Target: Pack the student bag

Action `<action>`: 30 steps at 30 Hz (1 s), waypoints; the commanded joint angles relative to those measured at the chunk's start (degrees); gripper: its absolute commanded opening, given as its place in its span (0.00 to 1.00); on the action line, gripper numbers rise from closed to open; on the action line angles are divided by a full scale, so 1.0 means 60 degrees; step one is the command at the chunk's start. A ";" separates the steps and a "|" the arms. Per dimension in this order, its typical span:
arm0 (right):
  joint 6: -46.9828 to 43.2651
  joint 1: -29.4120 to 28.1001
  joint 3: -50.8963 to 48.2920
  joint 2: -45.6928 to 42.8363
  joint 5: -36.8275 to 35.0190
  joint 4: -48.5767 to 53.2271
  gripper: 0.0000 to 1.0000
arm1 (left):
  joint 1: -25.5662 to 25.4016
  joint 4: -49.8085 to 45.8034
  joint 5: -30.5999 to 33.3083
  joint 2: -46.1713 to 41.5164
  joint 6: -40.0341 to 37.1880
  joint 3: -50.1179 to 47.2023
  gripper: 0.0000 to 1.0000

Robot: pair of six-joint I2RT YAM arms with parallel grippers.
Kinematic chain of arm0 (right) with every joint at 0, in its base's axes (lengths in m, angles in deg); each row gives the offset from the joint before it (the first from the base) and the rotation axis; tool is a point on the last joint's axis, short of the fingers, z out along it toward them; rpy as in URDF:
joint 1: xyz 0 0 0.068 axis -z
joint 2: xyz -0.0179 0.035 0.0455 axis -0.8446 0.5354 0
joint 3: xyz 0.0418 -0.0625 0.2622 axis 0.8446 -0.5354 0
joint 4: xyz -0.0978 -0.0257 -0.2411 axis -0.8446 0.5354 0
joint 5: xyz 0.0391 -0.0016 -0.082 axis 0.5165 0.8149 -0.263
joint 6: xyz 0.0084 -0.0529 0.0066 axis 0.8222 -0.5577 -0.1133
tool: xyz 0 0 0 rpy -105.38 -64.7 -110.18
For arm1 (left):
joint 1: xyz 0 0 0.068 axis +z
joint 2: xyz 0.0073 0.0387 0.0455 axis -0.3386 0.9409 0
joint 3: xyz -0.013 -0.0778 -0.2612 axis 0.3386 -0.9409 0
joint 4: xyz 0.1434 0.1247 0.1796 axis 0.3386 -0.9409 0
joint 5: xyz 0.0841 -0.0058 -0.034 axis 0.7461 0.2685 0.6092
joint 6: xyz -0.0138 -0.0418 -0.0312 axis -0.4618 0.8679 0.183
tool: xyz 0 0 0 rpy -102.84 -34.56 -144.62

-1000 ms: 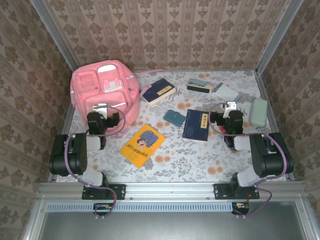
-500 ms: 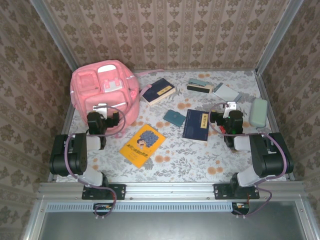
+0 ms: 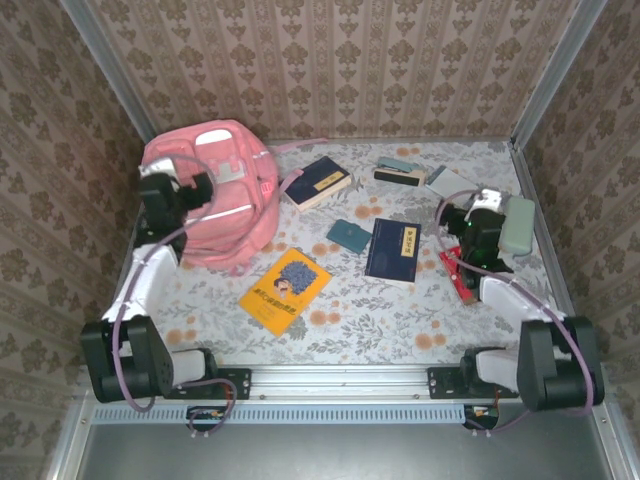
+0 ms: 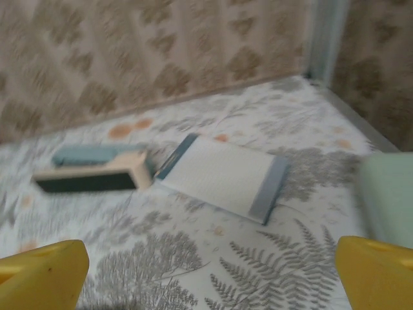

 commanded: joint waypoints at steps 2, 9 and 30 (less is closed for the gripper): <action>0.2335 0.0258 0.1296 -0.0871 -0.0811 0.3635 1.00 | 0.0170 -0.3734 -0.1640 0.0333 0.1071 0.1020 0.95; 0.2675 -0.0020 0.2034 -0.1264 0.2293 0.4663 1.00 | -0.2010 -0.4698 -0.0720 0.1087 -0.0747 0.1444 0.85; 0.2338 -0.3203 0.1989 -0.2009 0.1346 0.6698 1.00 | -0.6268 -0.8416 0.0102 0.0562 0.2947 -0.0737 0.80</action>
